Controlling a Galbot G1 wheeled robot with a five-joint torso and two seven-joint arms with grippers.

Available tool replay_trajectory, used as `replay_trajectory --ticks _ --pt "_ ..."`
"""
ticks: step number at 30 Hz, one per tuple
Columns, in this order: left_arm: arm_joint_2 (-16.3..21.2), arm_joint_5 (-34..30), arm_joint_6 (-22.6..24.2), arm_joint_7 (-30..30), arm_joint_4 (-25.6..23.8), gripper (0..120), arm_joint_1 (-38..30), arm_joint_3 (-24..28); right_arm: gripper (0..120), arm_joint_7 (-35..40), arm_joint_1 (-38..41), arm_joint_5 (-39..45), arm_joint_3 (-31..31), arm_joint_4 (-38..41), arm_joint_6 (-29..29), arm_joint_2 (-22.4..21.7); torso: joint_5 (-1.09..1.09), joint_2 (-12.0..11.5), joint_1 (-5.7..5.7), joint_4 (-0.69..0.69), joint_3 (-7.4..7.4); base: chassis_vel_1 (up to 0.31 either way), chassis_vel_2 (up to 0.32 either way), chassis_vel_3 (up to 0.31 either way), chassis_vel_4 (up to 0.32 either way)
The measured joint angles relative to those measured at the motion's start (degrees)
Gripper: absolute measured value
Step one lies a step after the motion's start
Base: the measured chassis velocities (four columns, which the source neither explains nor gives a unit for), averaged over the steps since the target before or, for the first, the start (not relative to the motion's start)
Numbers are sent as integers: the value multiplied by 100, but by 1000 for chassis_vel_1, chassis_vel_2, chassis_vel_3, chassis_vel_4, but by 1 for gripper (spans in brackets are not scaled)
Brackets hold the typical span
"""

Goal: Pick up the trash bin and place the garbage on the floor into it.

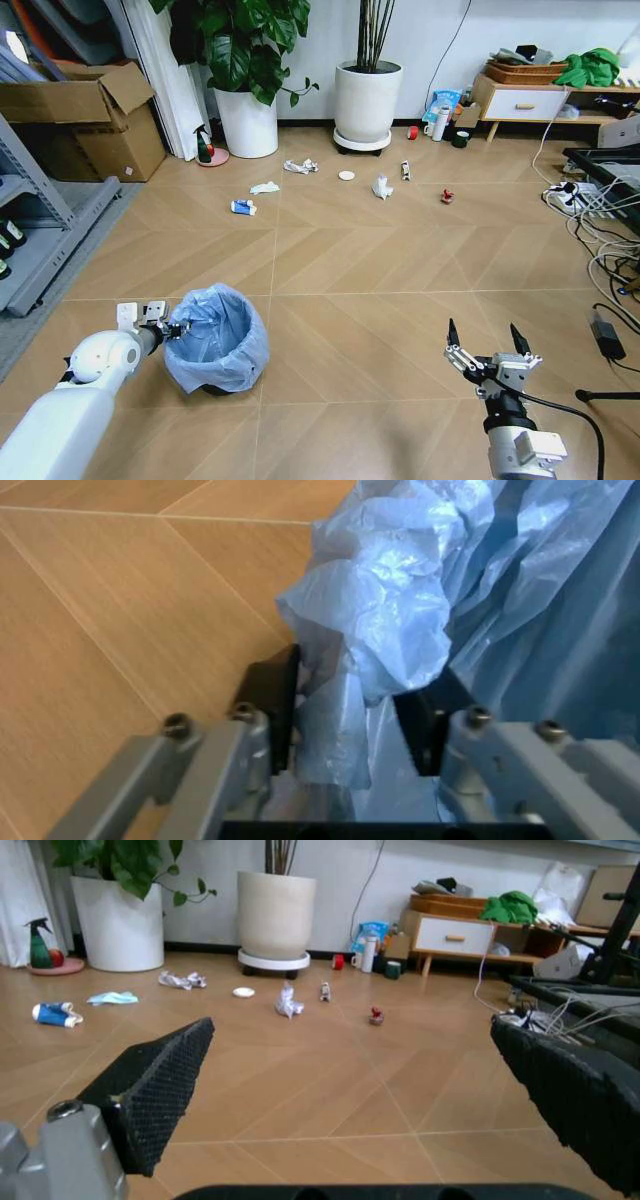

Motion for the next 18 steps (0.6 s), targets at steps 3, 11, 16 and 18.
replay_trajectory --ticks 3,11,16,18 --pt "-23 2 -25 0 0 19 9 -6 100 13 0 15 7 17 0 0 -1 0 0 0 0 0 0 0 0" --pt "-100 0 -93 -18 -120 0 139 -124 100 54 -1 80 7 100 -87 30 -9 0 0 -2 1 0 0 0 0" --pt "-101 -39 -83 -23 -320 0 309 -302 100 97 15 120 1 139 -188 25 -6 0 1 -1 1 0 0 0 0" --pt "-101 -53 -84 -28 -363 0 339 -336 100 105 21 126 3 146 -201 24 -6 0 1 -1 1 0 0 0 0"
